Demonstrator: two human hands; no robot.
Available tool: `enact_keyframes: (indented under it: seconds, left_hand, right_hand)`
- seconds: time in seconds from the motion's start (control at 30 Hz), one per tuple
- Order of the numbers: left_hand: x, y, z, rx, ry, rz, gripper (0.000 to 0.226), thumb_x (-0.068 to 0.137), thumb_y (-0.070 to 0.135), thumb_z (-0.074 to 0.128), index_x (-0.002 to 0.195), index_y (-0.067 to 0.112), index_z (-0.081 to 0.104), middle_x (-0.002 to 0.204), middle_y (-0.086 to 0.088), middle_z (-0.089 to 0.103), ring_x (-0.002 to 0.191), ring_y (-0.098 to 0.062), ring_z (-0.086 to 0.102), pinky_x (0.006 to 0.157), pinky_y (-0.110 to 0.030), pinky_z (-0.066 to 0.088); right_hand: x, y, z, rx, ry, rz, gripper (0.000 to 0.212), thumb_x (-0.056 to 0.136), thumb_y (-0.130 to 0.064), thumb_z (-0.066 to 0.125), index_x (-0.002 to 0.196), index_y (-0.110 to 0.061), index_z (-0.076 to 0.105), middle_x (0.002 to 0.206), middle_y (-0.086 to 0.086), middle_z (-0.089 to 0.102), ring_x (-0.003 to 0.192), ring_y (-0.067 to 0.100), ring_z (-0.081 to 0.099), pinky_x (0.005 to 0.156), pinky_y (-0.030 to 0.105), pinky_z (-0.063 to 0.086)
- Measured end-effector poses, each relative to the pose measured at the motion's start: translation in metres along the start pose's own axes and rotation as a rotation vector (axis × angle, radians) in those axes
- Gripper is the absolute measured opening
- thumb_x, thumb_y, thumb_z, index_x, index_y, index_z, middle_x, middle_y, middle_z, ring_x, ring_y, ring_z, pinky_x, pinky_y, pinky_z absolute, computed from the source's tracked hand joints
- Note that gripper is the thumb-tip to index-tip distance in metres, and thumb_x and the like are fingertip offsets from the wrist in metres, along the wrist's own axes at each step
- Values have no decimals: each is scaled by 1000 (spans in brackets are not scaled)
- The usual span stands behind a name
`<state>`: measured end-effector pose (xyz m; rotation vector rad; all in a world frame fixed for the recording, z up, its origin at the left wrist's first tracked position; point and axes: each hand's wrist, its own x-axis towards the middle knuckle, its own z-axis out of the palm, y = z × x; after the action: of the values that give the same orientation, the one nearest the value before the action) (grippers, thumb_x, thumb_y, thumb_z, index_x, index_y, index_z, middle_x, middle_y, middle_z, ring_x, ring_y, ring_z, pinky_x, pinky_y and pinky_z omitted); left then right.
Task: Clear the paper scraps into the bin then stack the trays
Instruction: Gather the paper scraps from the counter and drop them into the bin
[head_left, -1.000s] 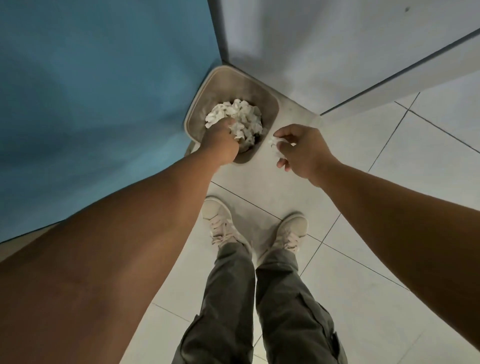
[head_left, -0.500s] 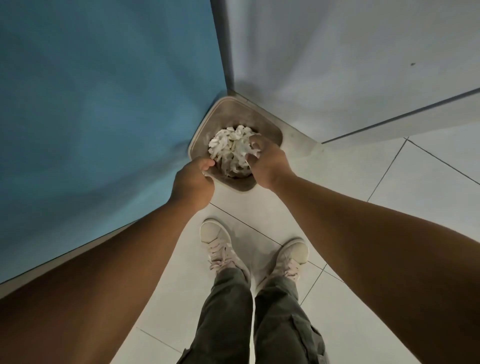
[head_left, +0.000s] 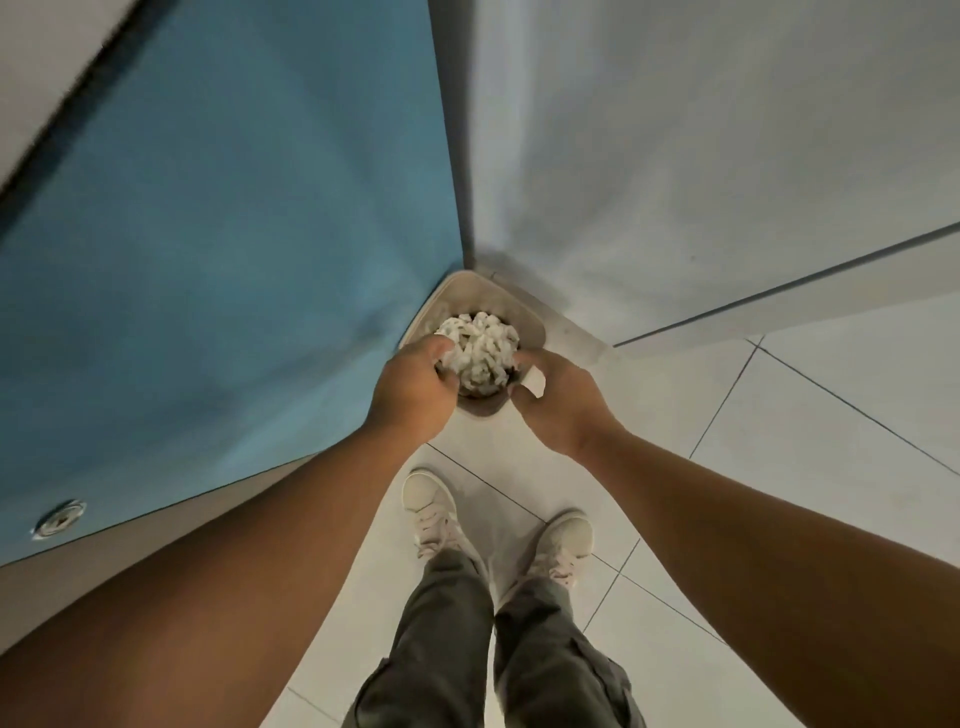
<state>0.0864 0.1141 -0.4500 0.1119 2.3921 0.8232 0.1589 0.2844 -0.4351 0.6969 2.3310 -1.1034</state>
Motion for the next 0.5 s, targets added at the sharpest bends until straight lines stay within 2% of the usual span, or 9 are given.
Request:
enact_keyframes:
  seconds: [0.07, 0.17, 0.27, 0.43, 0.5]
  left_hand:
    - [-15, 23, -15, 37, 9, 40, 45, 87, 25, 58, 131, 18, 58, 131, -6, 63, 120, -24, 60, 102, -41, 49]
    - [-45, 62, -41, 114, 66, 121, 46, 88, 24, 62, 134, 18, 57, 130, -9, 62, 121, -29, 55, 102, -41, 47]
    - [-82, 105, -71, 98, 150, 201, 43, 88, 23, 63, 130, 22, 58, 126, -4, 62, 120, -25, 53, 99, -37, 47]
    - [-141, 172, -131, 141, 270, 367, 41, 92, 26, 65, 132, 19, 57, 130, -2, 60, 125, -22, 49, 99, -27, 39]
    - [-162, 192, -155, 136, 302, 377, 44, 94, 29, 63, 135, 18, 55, 133, -2, 57, 128, -20, 46, 102, -27, 36]
  right_hand:
    - [-20, -18, -22, -20, 16, -39, 45, 89, -26, 61, 133, -24, 55, 134, 4, 58, 121, 25, 54, 98, 27, 40]
    - [-53, -46, -59, -30, 58, -118, 43, 86, -23, 62, 129, -22, 58, 132, 2, 59, 120, 22, 54, 99, 26, 40]
    - [-92, -77, -101, -46, 111, -214, 43, 87, -20, 62, 129, -20, 57, 131, 2, 59, 120, 21, 54, 100, 26, 40]
    - [-159, -130, -167, -62, 197, -411, 32, 87, -5, 61, 119, -8, 63, 119, 9, 64, 110, 24, 57, 85, 12, 33]
    - [-178, -148, -186, -55, 219, -457, 34, 86, -6, 62, 121, -9, 62, 124, 7, 62, 115, 22, 56, 88, 9, 30]
